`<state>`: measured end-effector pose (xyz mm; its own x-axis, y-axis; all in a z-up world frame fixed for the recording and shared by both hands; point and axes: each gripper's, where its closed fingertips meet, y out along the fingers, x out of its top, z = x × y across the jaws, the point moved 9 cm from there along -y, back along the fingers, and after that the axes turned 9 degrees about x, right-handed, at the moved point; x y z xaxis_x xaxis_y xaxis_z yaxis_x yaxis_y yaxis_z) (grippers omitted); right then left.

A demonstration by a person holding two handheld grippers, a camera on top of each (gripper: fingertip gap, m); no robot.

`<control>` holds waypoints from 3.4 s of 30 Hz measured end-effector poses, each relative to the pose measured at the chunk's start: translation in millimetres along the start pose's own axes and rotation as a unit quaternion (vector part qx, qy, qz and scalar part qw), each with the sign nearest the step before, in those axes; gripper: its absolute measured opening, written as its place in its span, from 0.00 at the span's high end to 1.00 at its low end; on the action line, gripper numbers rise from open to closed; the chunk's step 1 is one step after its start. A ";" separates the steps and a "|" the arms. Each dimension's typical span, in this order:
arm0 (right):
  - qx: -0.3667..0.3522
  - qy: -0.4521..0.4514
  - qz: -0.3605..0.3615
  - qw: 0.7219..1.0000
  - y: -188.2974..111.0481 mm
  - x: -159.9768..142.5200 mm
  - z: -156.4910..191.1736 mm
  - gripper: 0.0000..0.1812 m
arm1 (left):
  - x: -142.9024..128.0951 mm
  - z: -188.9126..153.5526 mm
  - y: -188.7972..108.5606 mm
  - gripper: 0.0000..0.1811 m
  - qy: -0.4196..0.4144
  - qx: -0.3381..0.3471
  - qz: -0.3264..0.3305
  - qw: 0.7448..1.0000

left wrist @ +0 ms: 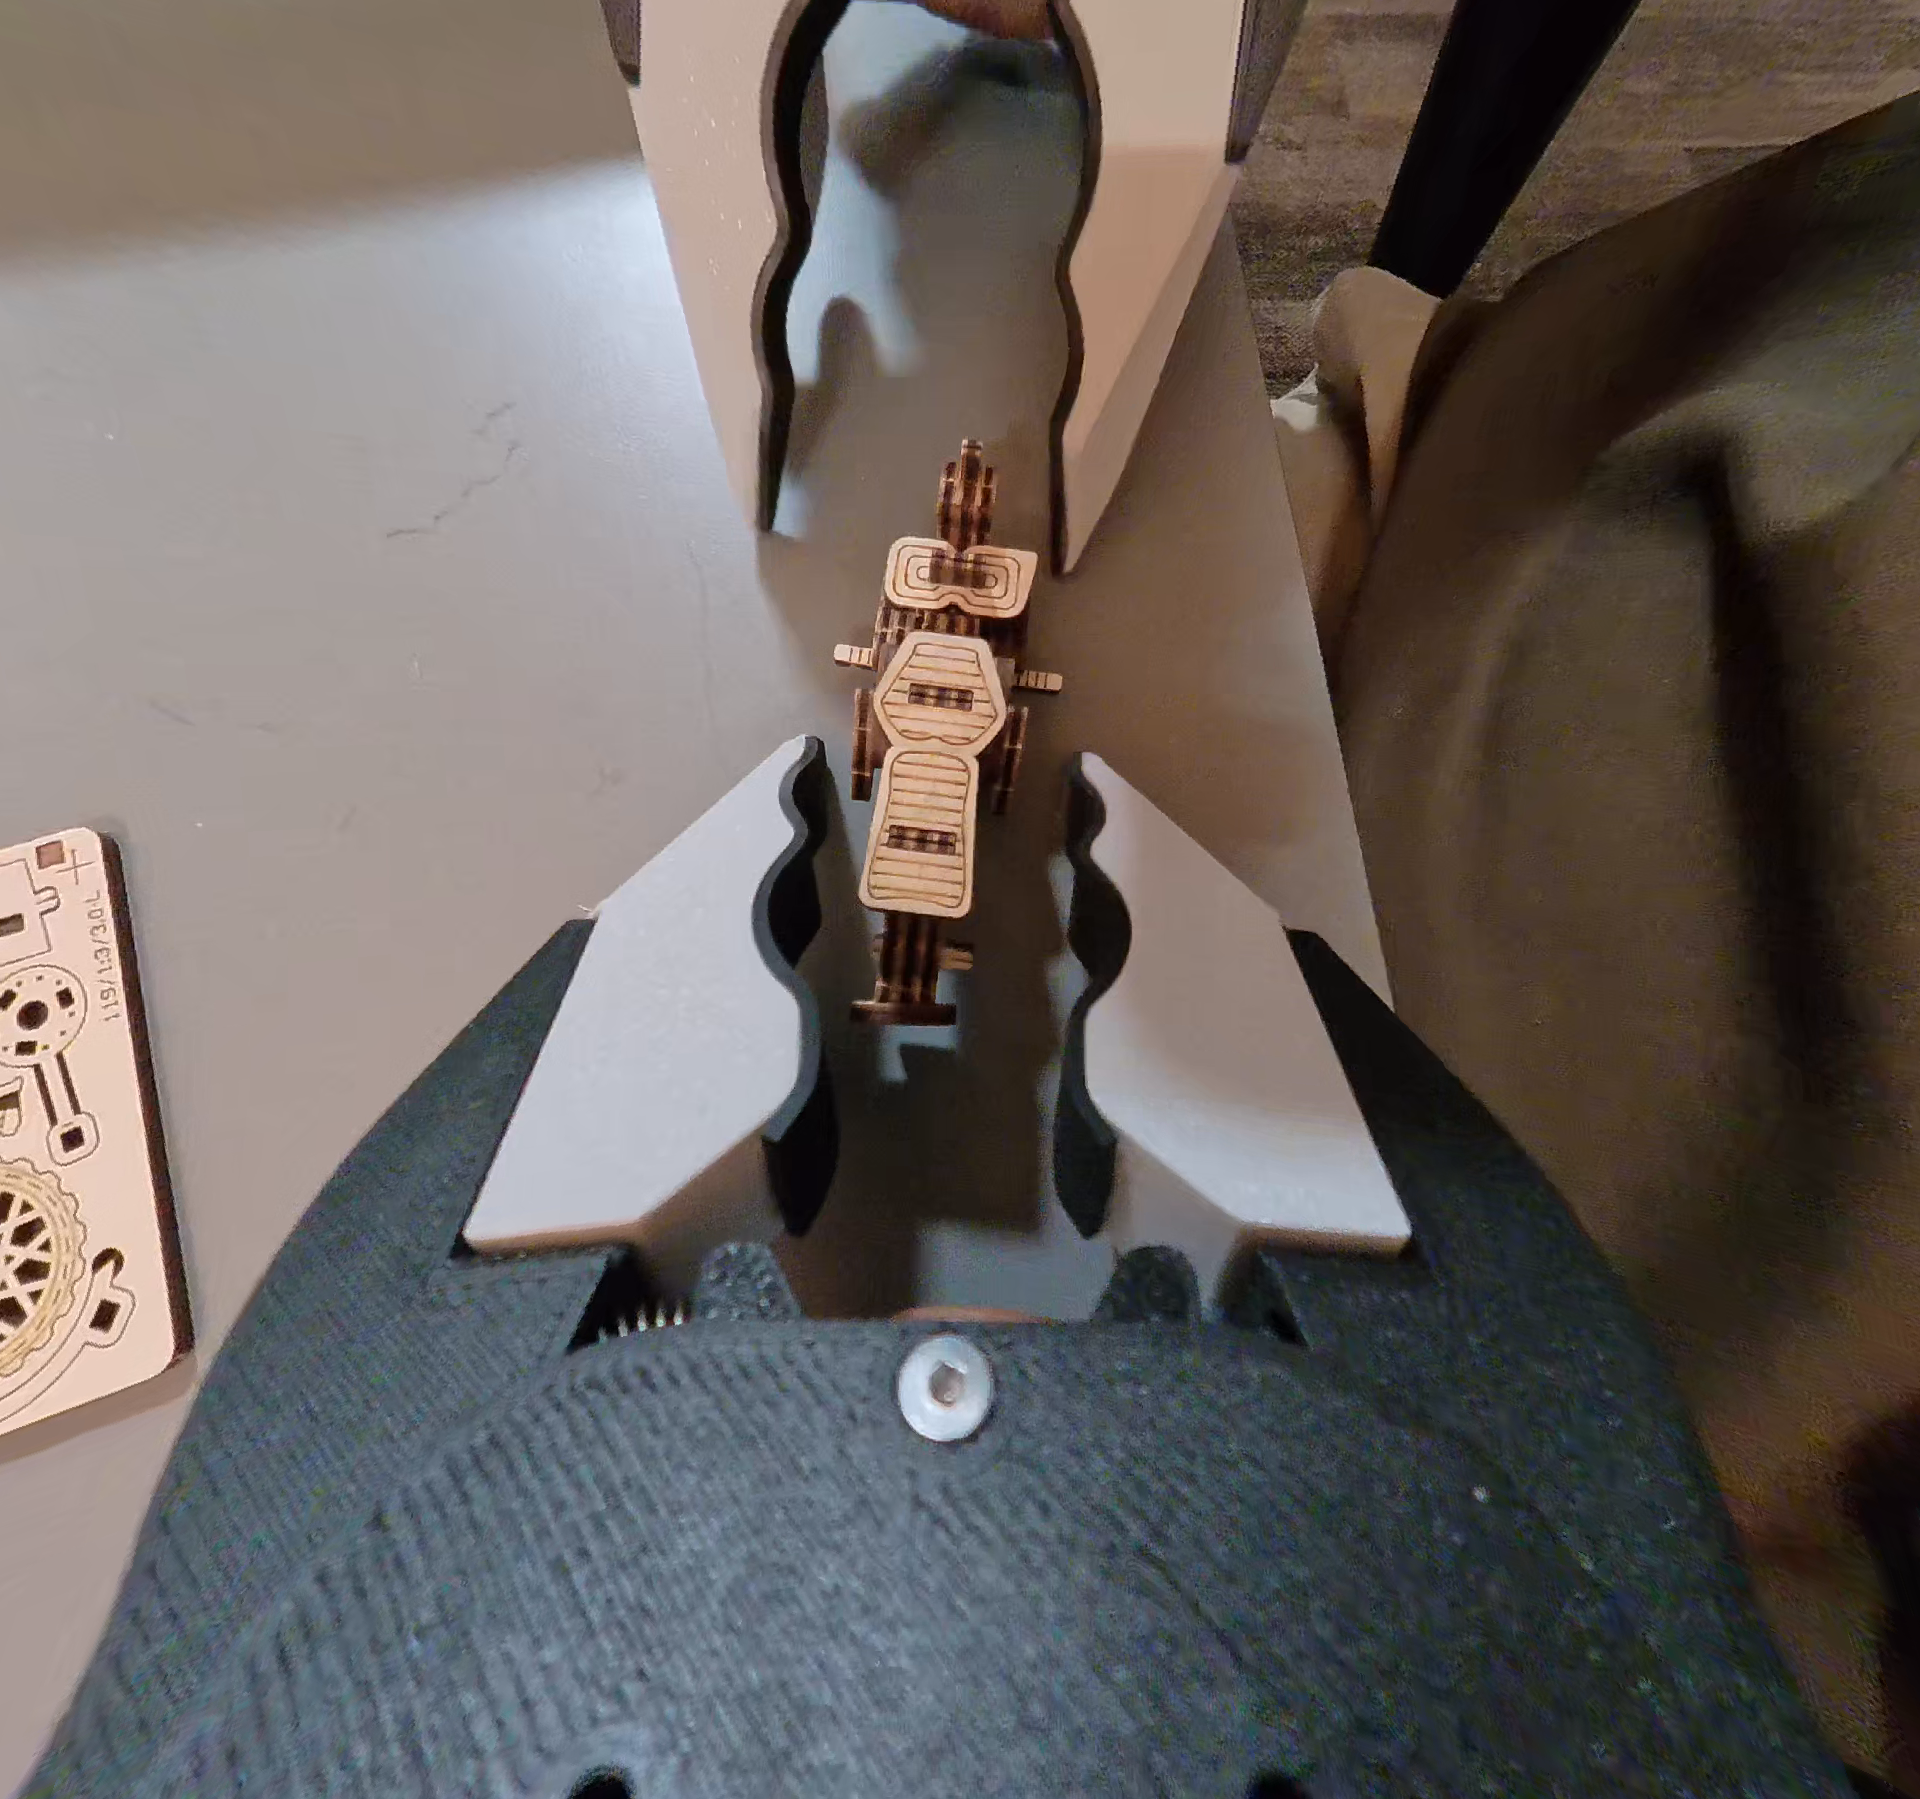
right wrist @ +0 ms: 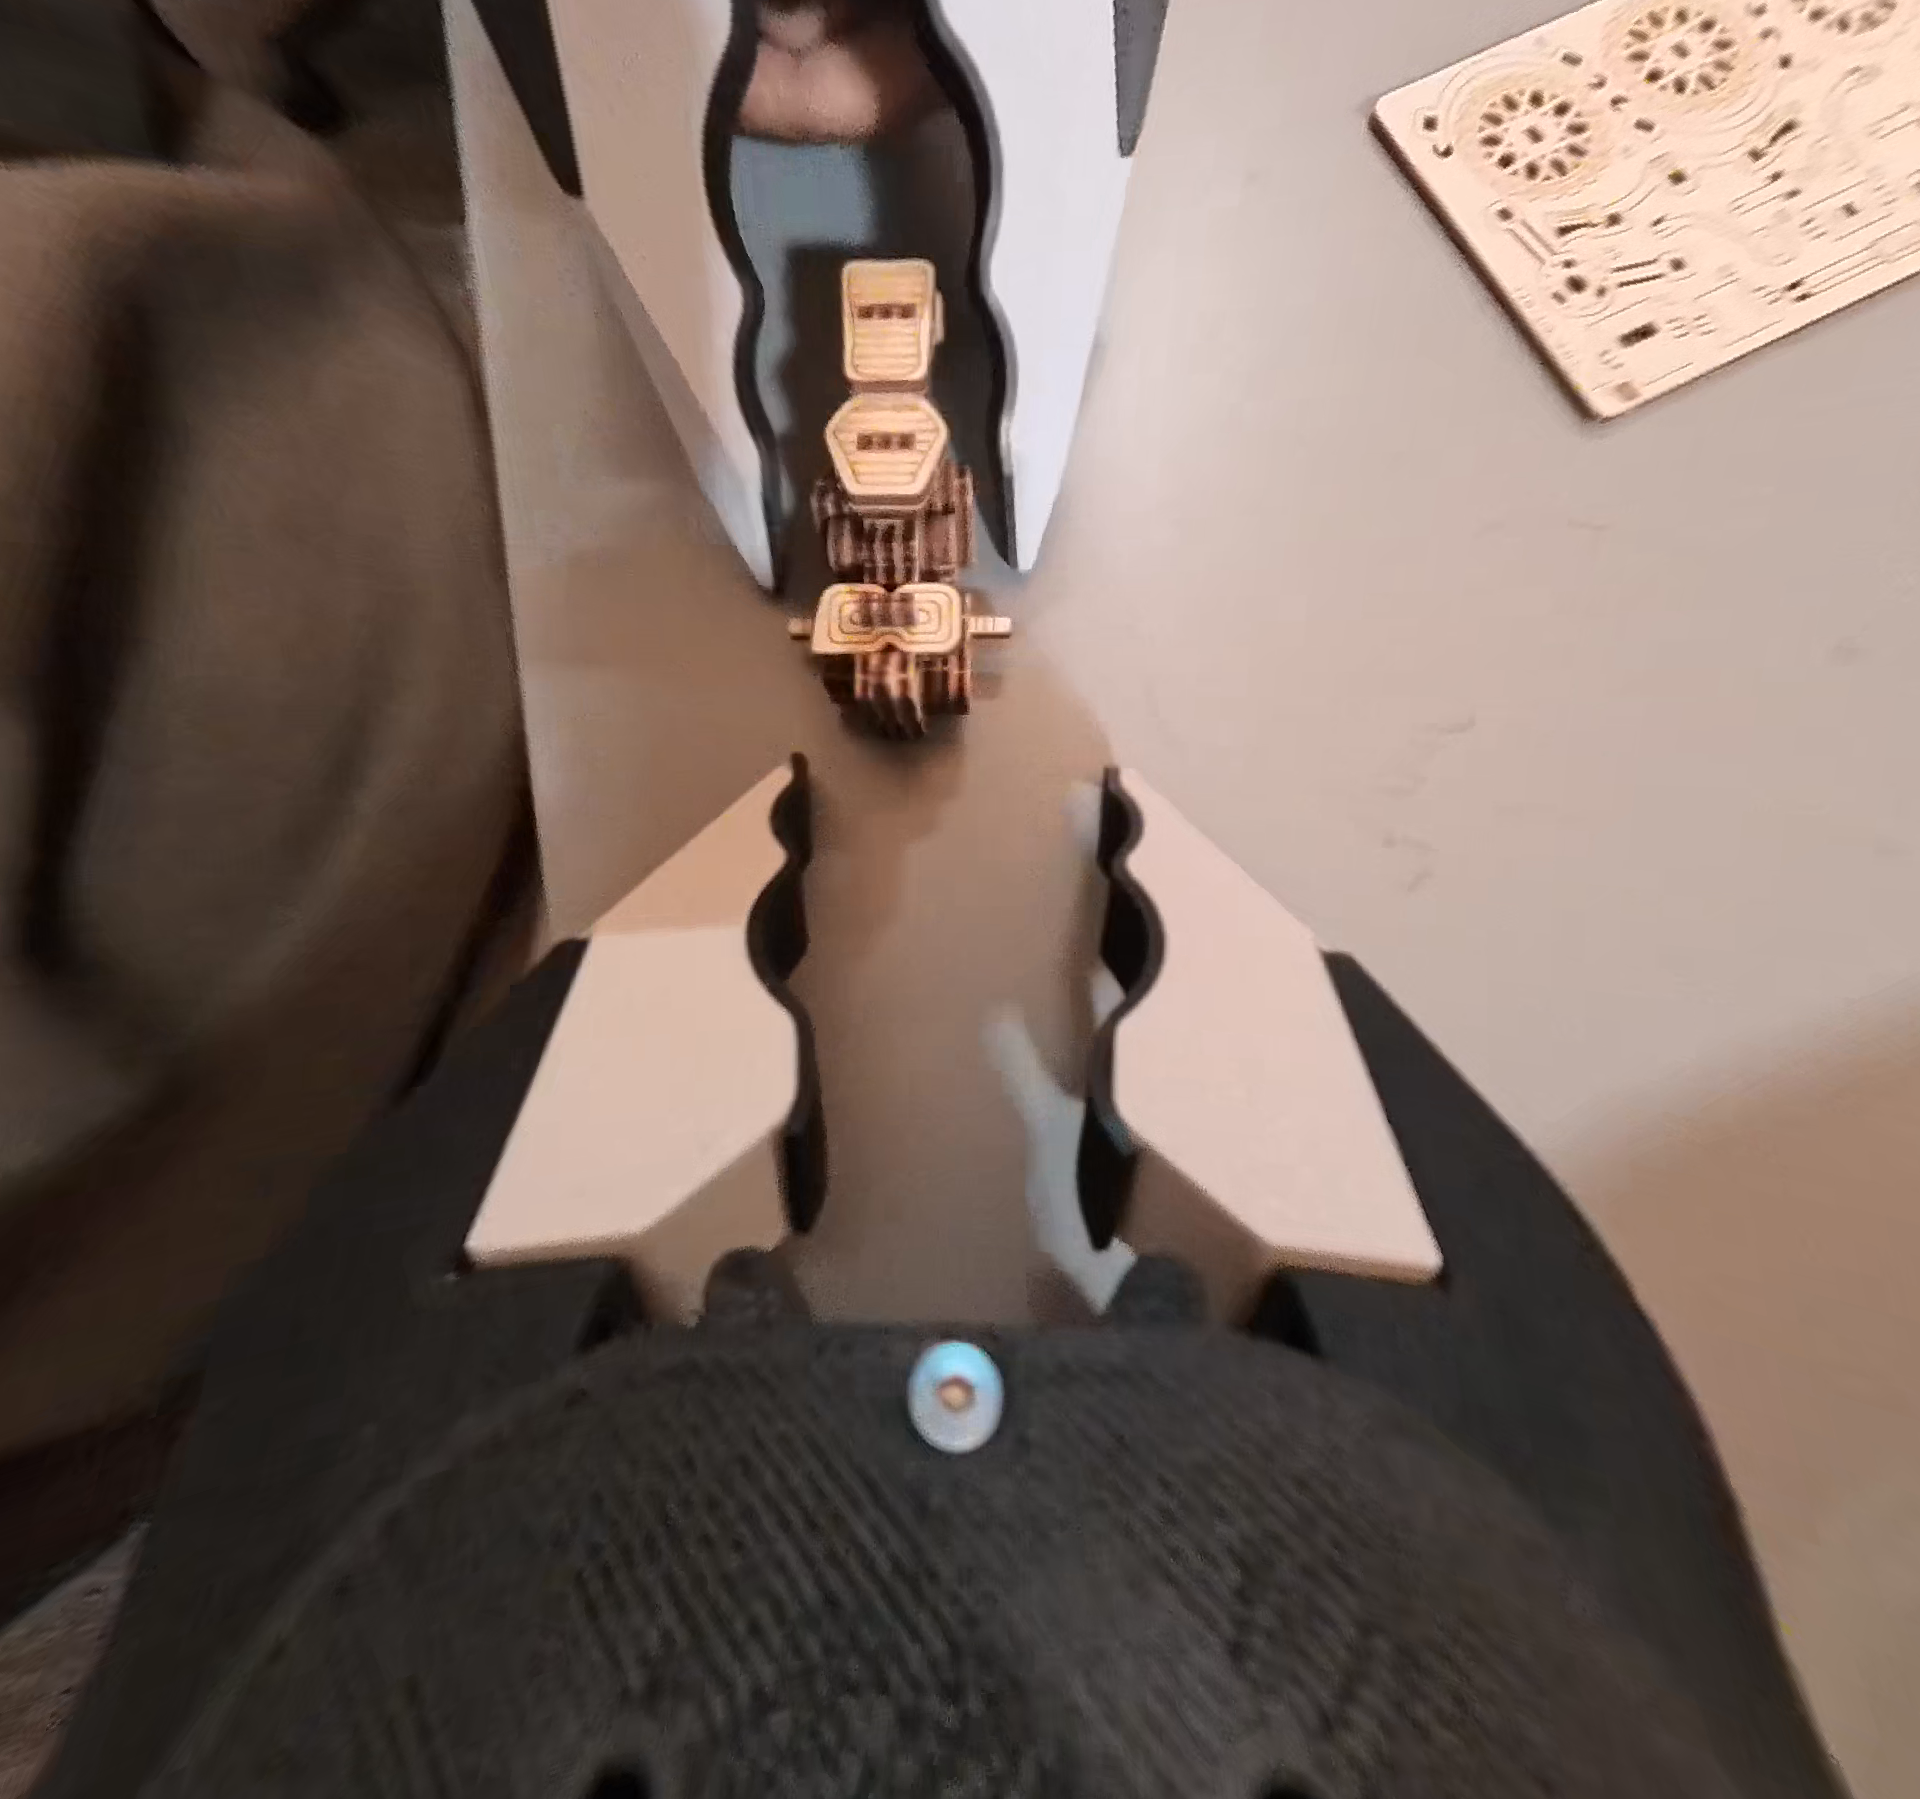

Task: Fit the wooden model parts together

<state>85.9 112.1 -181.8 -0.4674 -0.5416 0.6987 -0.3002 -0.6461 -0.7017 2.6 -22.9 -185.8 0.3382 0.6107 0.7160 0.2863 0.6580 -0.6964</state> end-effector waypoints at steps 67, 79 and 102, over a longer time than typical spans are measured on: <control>0.018 -0.022 -0.033 0.999 19.8 13.3 5.2 0.67 | -0.3 -1.0 0.3 0.83 0.008 0.003 0.000 1.000; 0.024 -0.038 -0.030 0.999 3.9 6.3 4.3 0.79 | -0.3 -0.8 0.4 0.83 0.006 0.002 0.000 1.000; 0.040 -0.041 -0.073 0.996 -10.5 8.4 4.4 0.96 | -0.3 -0.3 0.3 0.84 0.003 -0.001 0.000 1.000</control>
<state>88.8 112.0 -167.9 -0.3522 -0.4790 0.8041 -0.2921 -0.7600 -0.5806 2.9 -23.0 -186.2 0.3436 0.6084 0.7154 0.2880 0.6569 -0.6968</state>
